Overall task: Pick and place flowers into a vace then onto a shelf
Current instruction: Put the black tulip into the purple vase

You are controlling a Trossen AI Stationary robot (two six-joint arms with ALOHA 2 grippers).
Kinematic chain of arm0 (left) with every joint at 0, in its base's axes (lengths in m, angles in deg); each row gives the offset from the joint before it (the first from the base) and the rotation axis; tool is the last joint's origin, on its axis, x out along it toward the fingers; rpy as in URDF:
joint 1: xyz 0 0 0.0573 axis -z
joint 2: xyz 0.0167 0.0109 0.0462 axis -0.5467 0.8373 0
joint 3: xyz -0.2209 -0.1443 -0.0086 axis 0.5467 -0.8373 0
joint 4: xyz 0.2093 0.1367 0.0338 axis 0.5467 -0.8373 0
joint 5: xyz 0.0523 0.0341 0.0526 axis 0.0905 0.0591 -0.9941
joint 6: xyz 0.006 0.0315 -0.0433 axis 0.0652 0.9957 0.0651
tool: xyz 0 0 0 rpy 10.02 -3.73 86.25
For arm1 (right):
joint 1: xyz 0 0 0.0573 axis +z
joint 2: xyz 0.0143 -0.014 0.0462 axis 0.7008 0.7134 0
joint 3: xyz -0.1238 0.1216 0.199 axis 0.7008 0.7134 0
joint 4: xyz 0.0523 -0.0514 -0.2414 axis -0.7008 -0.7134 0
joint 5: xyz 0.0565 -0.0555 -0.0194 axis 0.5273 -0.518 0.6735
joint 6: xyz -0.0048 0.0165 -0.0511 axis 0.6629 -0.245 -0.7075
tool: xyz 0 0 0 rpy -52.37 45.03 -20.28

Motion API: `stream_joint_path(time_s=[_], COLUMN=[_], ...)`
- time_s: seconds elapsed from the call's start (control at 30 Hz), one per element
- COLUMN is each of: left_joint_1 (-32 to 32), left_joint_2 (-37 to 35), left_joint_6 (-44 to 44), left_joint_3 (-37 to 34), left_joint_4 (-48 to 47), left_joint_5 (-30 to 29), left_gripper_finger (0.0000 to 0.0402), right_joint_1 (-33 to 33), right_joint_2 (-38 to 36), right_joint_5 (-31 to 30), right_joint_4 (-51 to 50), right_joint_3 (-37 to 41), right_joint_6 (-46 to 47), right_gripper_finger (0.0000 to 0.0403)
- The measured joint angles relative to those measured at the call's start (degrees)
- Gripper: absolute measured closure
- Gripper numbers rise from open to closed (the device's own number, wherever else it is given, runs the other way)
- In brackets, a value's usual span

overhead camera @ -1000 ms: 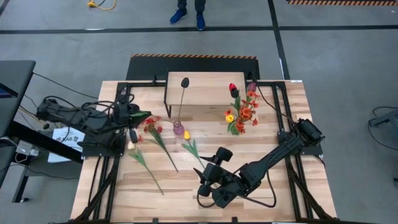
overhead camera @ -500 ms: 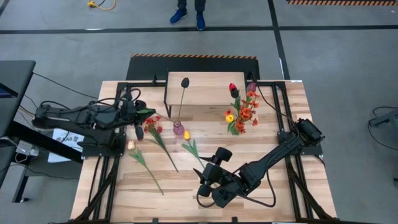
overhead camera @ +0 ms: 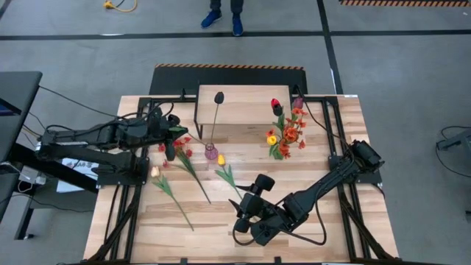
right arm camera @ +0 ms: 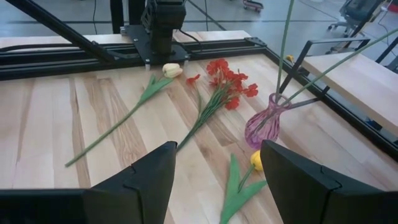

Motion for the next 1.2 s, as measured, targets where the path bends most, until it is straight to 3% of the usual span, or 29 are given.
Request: stream_joint_path(time_s=[0.23,0.67,1.2], left_joint_1=[-2.89,-3.22,-3.22], left_joint_2=[2.96,3.63,3.45], left_joint_6=[0.73,2.36,2.36], left_joint_3=[0.00,0.00,0.00], left_joint_4=[1.54,2.75,2.48], left_joint_5=[4.20,5.61,5.62], left_gripper_finger=[0.0397,0.0368,0.0221], right_joint_1=[0.00,0.00,0.00], right_joint_2=[0.00,0.00,0.00], right_joint_5=[0.01,0.01,0.03], right_joint_4=[-0.20,-0.60,-0.62], right_joint_3=[0.00,0.00,0.00], right_joint_6=[0.00,0.00,0.02], right_gripper_finger=[0.0177,0.0177,0.0177])
